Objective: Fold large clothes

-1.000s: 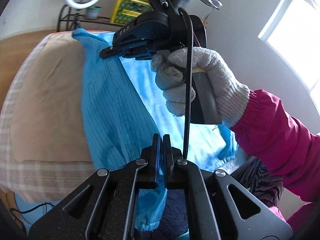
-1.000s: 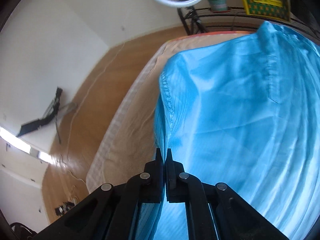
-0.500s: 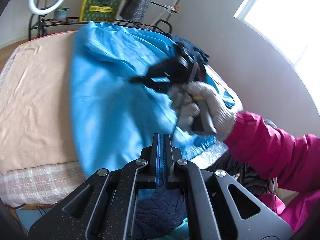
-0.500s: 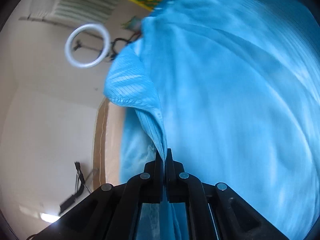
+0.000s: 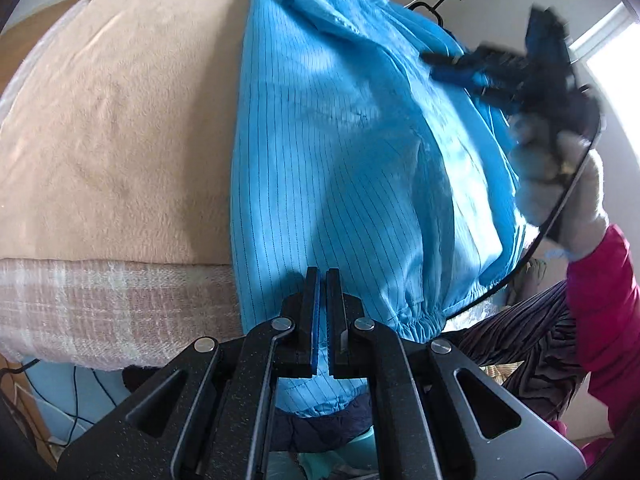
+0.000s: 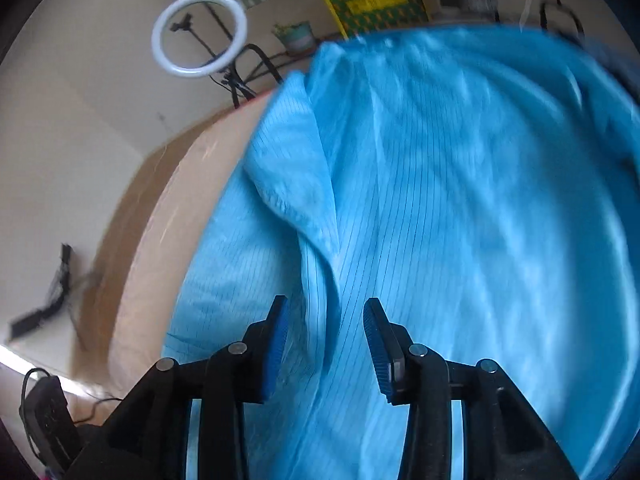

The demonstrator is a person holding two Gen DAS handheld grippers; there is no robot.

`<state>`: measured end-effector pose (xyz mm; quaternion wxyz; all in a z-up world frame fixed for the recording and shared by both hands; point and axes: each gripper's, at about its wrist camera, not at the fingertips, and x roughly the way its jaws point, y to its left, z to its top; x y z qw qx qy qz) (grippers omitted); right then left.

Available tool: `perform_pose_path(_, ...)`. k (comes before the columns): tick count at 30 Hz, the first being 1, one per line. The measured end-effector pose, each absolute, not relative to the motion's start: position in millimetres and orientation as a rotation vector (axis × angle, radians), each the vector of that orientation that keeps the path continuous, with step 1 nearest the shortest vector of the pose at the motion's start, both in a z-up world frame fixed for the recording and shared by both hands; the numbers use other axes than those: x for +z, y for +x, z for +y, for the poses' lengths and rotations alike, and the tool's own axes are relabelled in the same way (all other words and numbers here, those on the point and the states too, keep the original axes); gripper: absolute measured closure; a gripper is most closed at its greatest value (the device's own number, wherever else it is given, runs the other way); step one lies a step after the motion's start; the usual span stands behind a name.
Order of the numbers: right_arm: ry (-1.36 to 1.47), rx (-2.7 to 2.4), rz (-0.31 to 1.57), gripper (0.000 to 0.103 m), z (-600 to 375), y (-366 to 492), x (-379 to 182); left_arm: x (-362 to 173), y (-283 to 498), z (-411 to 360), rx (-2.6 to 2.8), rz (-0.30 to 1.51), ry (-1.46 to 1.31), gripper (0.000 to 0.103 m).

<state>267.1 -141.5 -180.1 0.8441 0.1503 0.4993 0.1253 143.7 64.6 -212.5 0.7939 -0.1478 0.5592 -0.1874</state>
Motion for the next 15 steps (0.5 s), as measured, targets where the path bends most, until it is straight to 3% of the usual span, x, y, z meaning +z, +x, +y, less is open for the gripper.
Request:
perform_pose_path(5,0.184,0.447,1.043,0.067,-97.9,295.9,-168.7,-215.5,153.0,58.6,-0.393,1.210,-0.313,0.103)
perform_pose_path(15,-0.029,0.416,1.114,0.069,-43.0,347.6,-230.9,-222.3,163.6,51.7,-0.377,1.228,-0.295,0.103)
